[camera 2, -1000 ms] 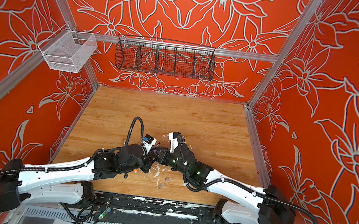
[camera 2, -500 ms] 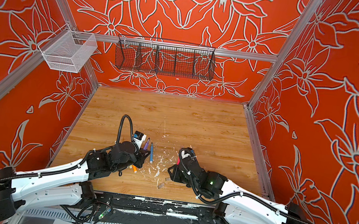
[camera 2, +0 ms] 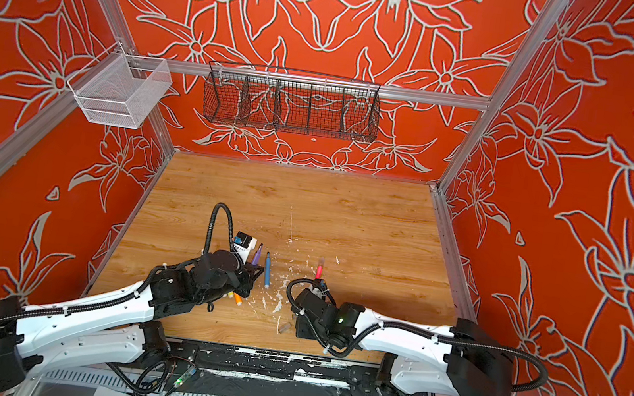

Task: Insert the pens into the pen caps
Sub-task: 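Move the right gripper down over the translucent pen caps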

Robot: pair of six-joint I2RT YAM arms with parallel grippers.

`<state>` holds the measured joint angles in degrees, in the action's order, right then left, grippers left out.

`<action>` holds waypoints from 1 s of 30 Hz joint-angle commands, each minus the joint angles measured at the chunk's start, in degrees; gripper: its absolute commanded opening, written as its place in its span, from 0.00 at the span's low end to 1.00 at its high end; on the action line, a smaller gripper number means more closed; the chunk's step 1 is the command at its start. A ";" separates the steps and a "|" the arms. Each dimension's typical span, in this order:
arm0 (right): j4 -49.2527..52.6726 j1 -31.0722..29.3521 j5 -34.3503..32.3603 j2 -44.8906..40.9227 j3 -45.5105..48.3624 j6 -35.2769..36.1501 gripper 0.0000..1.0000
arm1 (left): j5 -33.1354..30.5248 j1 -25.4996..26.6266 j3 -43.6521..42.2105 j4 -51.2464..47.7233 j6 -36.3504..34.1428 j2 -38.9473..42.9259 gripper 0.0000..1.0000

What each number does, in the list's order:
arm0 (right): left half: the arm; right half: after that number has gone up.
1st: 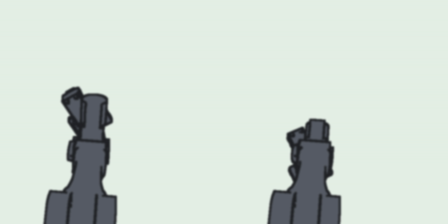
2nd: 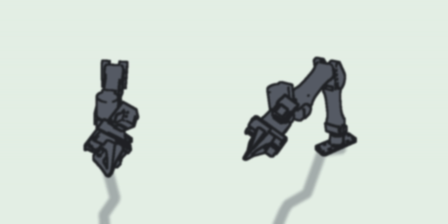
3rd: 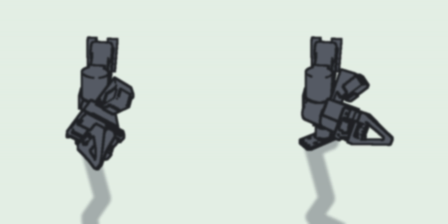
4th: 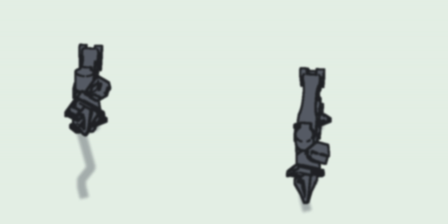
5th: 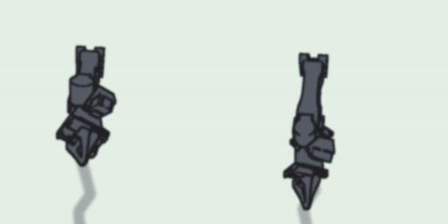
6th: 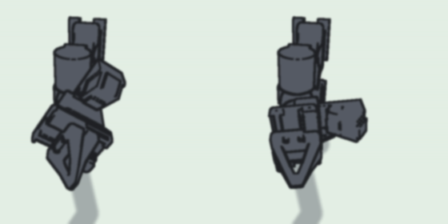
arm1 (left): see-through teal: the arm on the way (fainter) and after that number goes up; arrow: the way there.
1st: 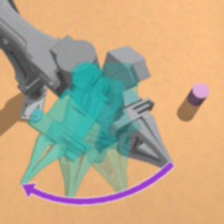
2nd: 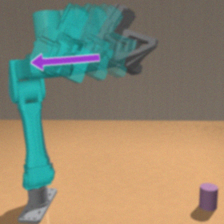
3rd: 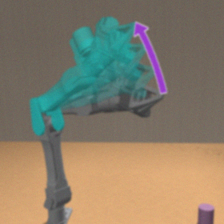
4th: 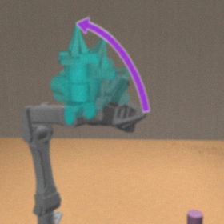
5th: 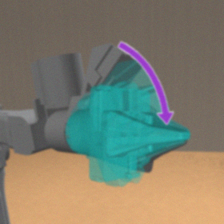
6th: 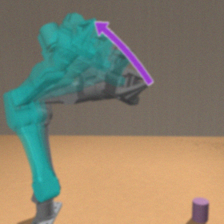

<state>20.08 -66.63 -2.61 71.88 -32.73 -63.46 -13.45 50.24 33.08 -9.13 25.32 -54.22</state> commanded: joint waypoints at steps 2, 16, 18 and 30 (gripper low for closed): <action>-3.12 -0.26 -1.34 4.33 -3.00 0.23 0.43 | -0.97 -0.23 -0.22 -1.23 -0.20 1.65 0.00; -2.60 2.36 -4.93 10.80 -7.08 2.58 0.44 | -1.25 -0.23 0.12 -2.45 -0.42 2.62 0.00; -2.01 2.80 -5.79 11.09 -7.55 2.89 0.45 | -1.31 -0.23 0.32 -2.61 -0.49 2.54 0.00; -2.75 4.78 -3.93 15.90 -10.83 5.38 0.43 | -1.30 -0.23 1.16 -3.07 -0.49 1.75 0.00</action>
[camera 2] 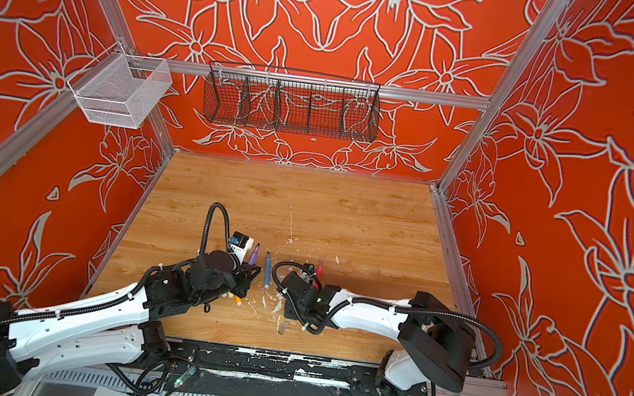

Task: Insert the pens into the pen caps
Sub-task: 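Move the right gripper down over the translucent pen caps, then grasp an upright translucent cap with the right gripper and lift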

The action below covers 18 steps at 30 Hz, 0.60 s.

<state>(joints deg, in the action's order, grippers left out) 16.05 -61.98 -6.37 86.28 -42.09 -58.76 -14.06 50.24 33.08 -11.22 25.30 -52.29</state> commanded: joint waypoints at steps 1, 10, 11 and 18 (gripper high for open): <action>1.58 0.10 0.27 1.98 -1.81 0.78 0.42 | -0.69 -0.24 1.18 -1.04 -0.47 -0.18 0.00; 8.05 -1.52 -2.80 1.75 -2.66 0.62 0.39 | -0.70 -0.23 1.15 -1.25 -0.37 0.26 0.00; 8.85 -1.78 -3.32 1.59 -2.57 0.57 0.39 | -0.61 -0.23 1.19 -1.26 -0.32 0.33 0.00; 12.68 -3.04 -4.17 3.97 -4.15 1.23 0.33 | -0.53 -0.23 1.20 -1.08 -0.27 0.35 0.00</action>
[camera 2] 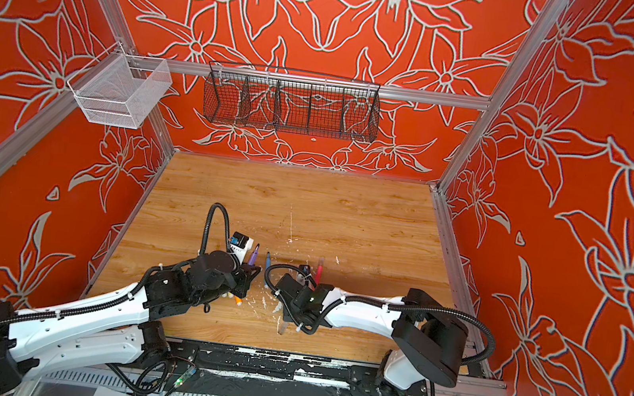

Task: Insert the pens into the pen caps
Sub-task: 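Grasp an upright translucent cap with the right gripper and lift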

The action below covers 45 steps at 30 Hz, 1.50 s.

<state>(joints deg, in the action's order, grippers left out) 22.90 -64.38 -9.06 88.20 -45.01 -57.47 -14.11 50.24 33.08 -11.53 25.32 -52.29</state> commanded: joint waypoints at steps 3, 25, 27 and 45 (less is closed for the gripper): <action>7.87 -1.31 -2.18 4.20 -3.08 0.14 0.30 | -0.46 -0.23 1.11 -0.75 -0.20 0.35 0.00; 8.37 -4.57 -2.64 5.16 -2.27 -1.36 0.11 | 1.08 -0.22 1.07 -0.03 -0.30 0.53 0.00; 8.33 -3.70 -3.07 3.07 -2.45 -0.61 0.09 | 2.97 -0.18 0.71 0.93 -1.05 0.69 0.00; -8.26 6.28 -5.07 -29.45 -4.86 5.20 0.00 | 12.31 1.40 -3.64 11.27 0.70 3.65 0.00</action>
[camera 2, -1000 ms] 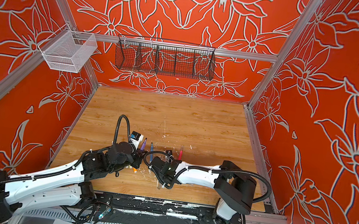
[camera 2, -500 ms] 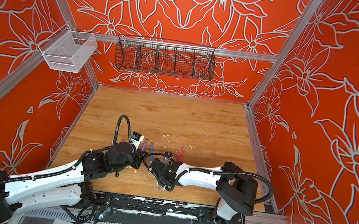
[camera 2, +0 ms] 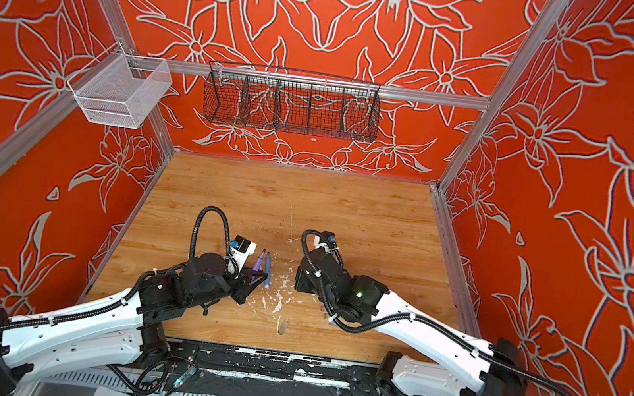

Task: Insert the pens into the pen caps
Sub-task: 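Grasp an upright translucent cap with the right gripper and lift, then carry the cap with the right gripper above the purple marker tip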

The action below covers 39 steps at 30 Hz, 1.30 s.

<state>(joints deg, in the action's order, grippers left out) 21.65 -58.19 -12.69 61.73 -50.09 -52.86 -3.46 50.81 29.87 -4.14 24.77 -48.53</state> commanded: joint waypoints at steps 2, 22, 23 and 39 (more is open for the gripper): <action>-13.26 0.10 -0.85 -5.66 2.63 0.31 0.00 | 1.71 1.60 -0.34 5.01 2.11 -0.55 0.00; -37.09 0.10 3.61 -2.27 6.82 -2.65 0.00 | 1.80 7.03 1.60 10.56 5.08 -3.76 0.00; -37.20 0.10 3.77 -1.91 6.76 -2.66 0.00 | 1.71 7.03 1.55 10.56 5.09 -3.77 0.00; -38.26 -0.08 3.68 0.49 8.88 -3.04 0.00 | 0.46 7.11 1.54 10.51 4.65 -3.32 0.00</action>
<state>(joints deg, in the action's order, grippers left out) -14.94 -58.22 -9.47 61.80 -42.28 -55.16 -2.44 57.49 29.89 4.91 29.47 -52.05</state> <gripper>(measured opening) 0.164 0.149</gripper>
